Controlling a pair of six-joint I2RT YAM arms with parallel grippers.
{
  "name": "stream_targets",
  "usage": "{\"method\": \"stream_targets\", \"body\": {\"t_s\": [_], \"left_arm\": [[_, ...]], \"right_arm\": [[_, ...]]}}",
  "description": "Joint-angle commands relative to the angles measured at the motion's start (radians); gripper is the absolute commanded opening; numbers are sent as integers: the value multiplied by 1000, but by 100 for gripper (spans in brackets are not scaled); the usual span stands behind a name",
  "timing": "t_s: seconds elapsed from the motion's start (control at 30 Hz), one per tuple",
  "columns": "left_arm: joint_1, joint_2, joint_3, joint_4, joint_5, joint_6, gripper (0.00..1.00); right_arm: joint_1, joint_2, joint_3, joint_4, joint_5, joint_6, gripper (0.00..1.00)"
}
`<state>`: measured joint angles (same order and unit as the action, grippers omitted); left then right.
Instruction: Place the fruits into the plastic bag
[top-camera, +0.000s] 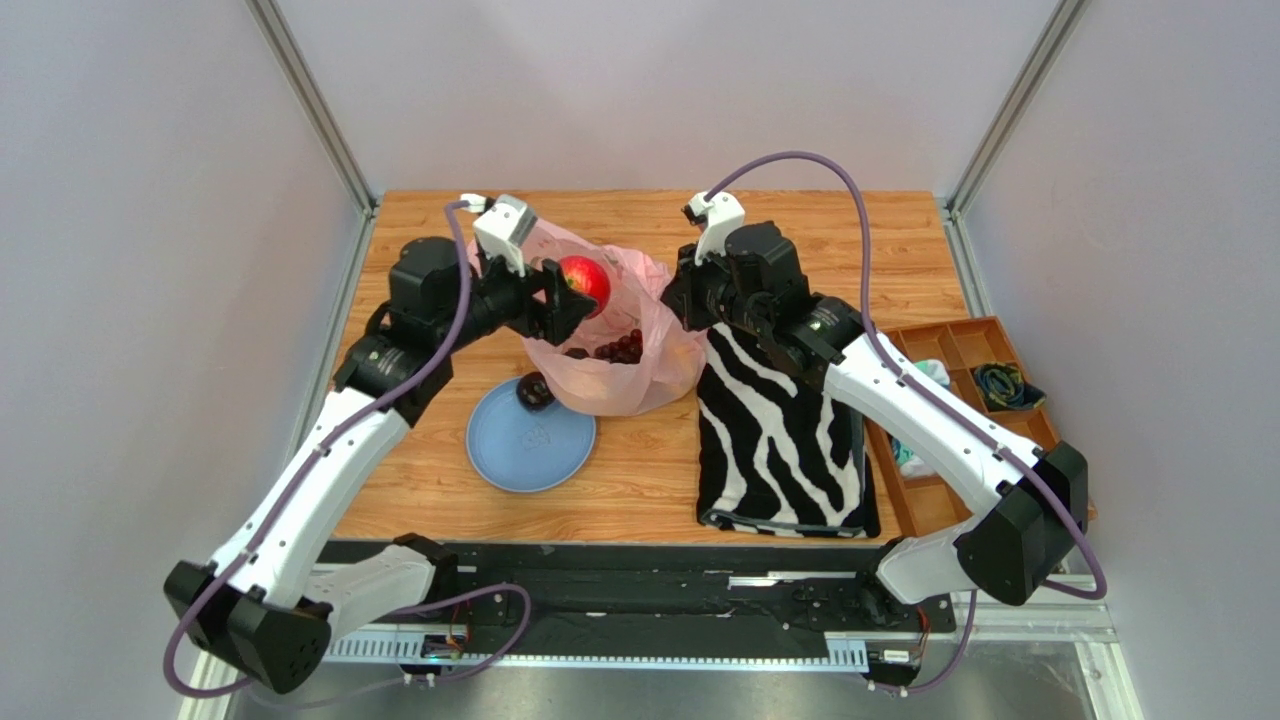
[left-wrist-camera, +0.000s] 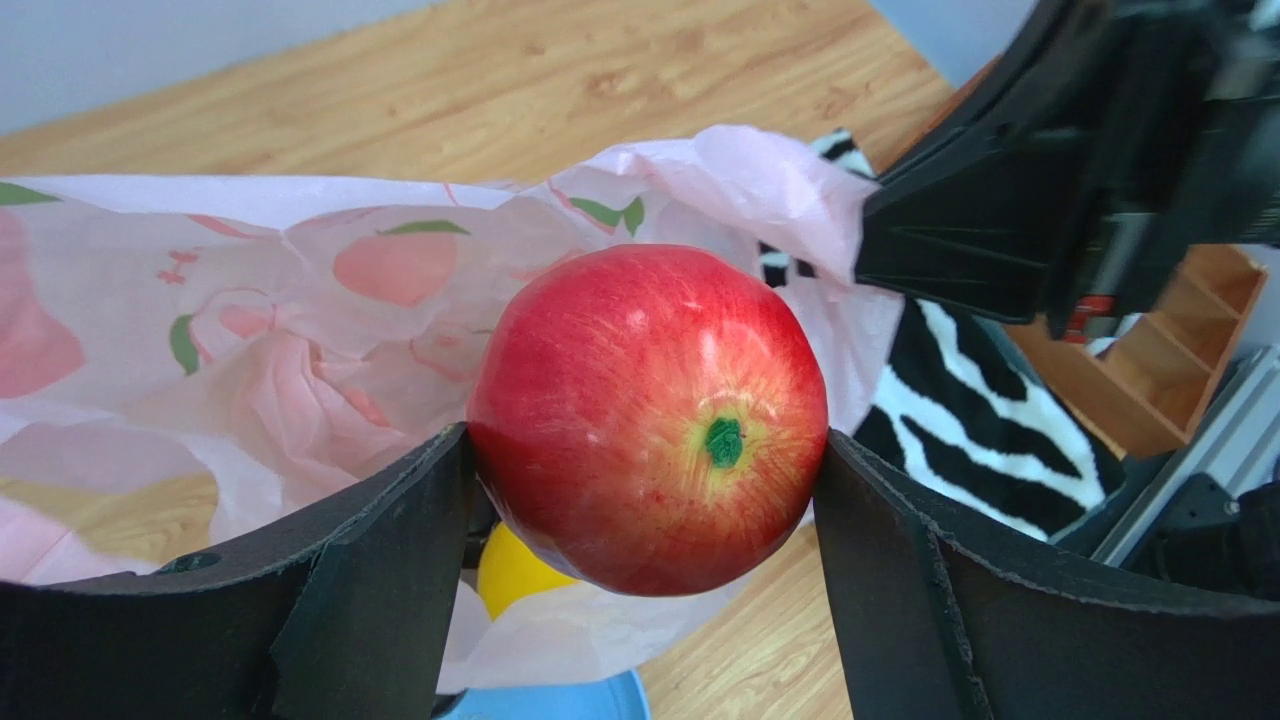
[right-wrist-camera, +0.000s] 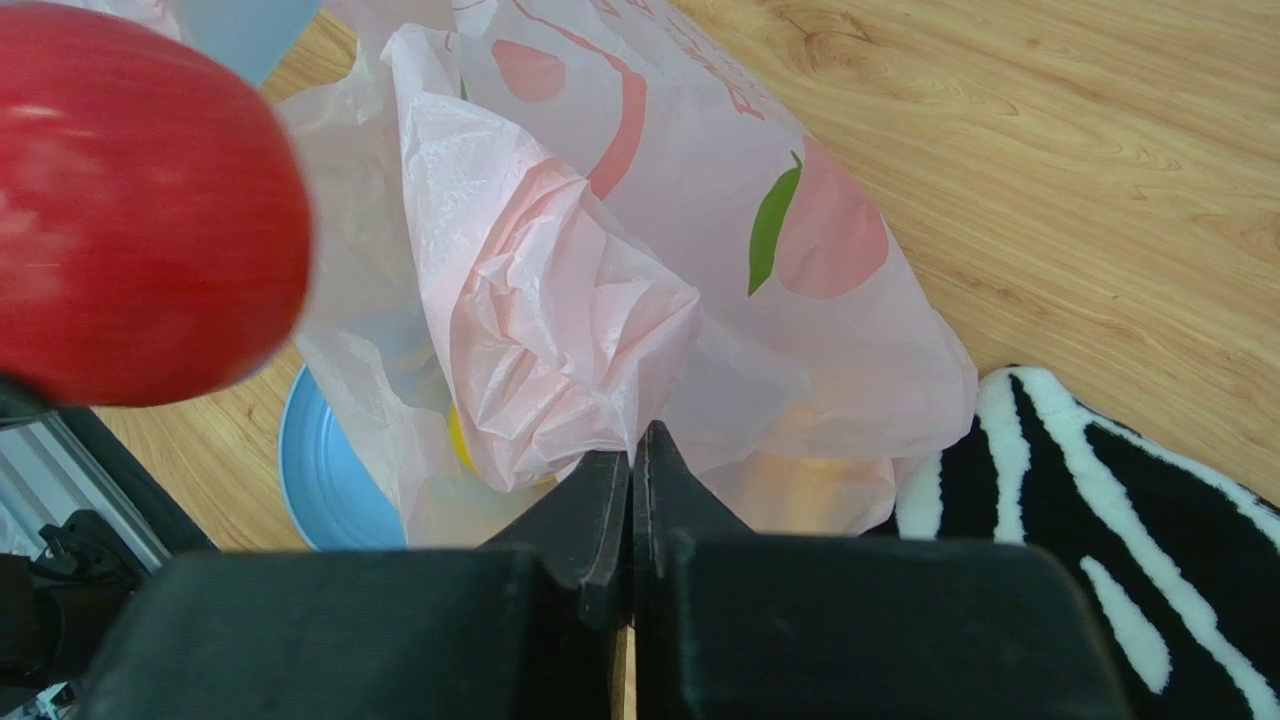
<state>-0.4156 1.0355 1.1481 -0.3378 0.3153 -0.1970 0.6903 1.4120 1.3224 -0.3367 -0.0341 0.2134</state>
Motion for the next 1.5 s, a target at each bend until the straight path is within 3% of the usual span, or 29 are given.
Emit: {"method": "stream_targets", "body": {"t_s": [0.0, 0.13, 0.27, 0.63, 0.77, 0.93, 1.1, 1.47], "left_arm": [[1, 63, 21, 43, 30, 59, 58], [3, 104, -20, 34, -70, 80, 57], [3, 142, -28, 28, -71, 123, 59], [1, 369, 50, -78, 82, 58, 60], [-2, 397, 39, -44, 166, 24, 60], [-18, 422, 47, -67, 159, 31, 61], [-40, 474, 96, -164, 110, 56, 68], [-43, 475, 102, -182, 94, 50, 88]], "right_arm": [[-3, -31, 15, -5, 13, 9, 0], [-3, -24, 17, -9, 16, 11, 0], [-3, -8, 26, -13, 14, 14, 0], [-5, 1, 20, -21, 23, 18, 0], [-5, 7, 20, -24, 25, 18, 0], [-5, 19, 21, -19, 23, 23, 0], [-3, 38, 35, -22, 16, 29, 0], [-5, 28, 32, -33, 30, 29, 0]]}}
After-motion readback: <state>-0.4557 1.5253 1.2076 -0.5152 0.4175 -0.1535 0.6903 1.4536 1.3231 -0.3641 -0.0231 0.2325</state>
